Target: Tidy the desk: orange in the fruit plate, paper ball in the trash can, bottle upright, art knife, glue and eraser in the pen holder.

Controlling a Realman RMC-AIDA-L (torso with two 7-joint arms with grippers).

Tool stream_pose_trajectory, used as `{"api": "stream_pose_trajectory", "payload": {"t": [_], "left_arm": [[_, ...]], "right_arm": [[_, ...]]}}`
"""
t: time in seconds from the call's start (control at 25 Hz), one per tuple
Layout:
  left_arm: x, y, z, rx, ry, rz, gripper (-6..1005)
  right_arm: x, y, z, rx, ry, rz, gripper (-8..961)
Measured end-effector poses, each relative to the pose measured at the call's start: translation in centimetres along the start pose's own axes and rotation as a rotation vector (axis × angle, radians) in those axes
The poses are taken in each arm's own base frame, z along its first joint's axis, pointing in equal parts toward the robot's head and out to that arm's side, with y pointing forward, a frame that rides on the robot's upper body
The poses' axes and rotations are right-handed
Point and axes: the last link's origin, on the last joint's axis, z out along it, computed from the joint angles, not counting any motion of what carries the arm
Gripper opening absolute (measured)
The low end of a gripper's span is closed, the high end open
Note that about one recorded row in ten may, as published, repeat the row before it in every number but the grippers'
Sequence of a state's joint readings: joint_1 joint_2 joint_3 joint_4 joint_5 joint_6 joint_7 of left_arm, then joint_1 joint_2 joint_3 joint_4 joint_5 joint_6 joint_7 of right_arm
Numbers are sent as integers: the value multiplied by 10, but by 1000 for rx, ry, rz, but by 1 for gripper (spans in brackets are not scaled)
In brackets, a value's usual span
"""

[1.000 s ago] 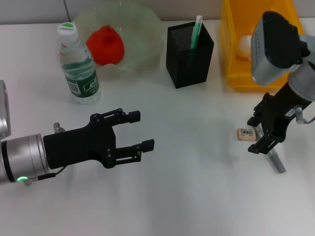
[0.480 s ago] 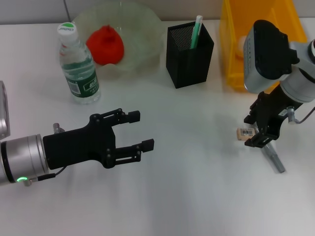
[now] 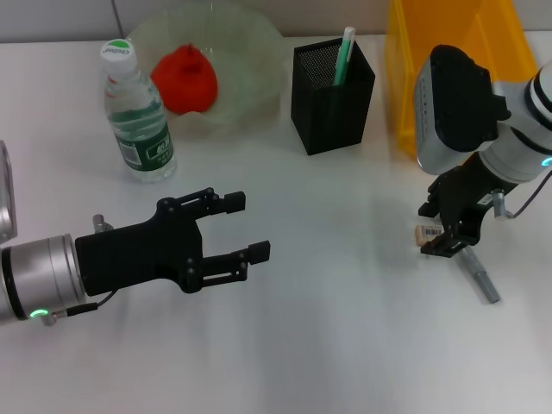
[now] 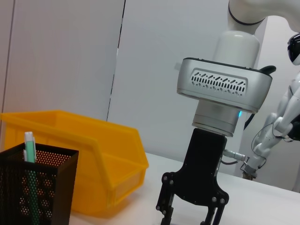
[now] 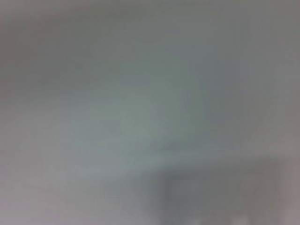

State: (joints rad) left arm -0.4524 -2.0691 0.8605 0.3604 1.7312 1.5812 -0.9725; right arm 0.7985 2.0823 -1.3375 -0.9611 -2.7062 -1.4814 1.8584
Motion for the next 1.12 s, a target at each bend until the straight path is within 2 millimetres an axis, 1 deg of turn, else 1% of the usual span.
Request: {"api": "stream_pose_trajectory", "payload": {"t": [0.16,0.36,0.56,0.8,0.96,1.12], "left_arm": [[0,0,0,2,2,-1,783],[0,1,0,5,9,-8,783],[0,1,0,4,13,-9,783],[0,1,0,4,14,-7,783],[0,1,0,5,15,-5,783],[0,1,0,5,16,-2,784]], "right_arm": [[0,0,1,4,-5,0,594],[0,0,5,-2,-10,5,429],[-1,0,5,-3,-12,4,390],[0,1,6,-3,-13,5,375],[0,0,6,-2,-14,6,331],[-6,-2,-2,12,-58,22,287]]}}
